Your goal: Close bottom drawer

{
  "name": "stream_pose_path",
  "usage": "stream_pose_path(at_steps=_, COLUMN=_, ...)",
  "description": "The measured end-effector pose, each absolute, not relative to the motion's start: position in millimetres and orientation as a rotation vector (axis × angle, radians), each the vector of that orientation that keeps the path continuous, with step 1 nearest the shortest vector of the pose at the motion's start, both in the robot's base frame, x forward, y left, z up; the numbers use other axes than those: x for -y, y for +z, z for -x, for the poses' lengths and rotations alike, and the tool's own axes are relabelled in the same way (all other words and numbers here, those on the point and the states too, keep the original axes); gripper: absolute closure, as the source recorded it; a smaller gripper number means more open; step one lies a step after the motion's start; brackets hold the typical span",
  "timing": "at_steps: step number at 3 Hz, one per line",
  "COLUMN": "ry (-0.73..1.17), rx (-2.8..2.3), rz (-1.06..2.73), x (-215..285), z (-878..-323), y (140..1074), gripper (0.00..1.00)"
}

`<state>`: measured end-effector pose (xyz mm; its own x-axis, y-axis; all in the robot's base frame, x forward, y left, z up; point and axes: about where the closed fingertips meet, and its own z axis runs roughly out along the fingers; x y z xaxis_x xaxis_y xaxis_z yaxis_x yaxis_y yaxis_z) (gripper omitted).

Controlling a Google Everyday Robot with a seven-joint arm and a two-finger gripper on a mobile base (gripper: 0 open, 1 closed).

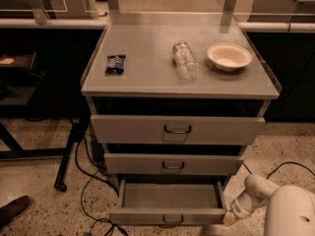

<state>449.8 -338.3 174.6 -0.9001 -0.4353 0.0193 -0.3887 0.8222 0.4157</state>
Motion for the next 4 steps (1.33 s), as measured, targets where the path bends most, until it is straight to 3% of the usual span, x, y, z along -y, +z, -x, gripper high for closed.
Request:
stream_pose_path(at_steps=3, ry=-0.678, rx=3.018, rz=-0.764, x=307.2, z=-515.7, y=209.1, gripper=1.00)
stream_pose_path(at_steps=4, ry=-0.667, rx=3.010, rz=-0.750, x=310.7, z=-511.5, y=208.9, gripper=1.00)
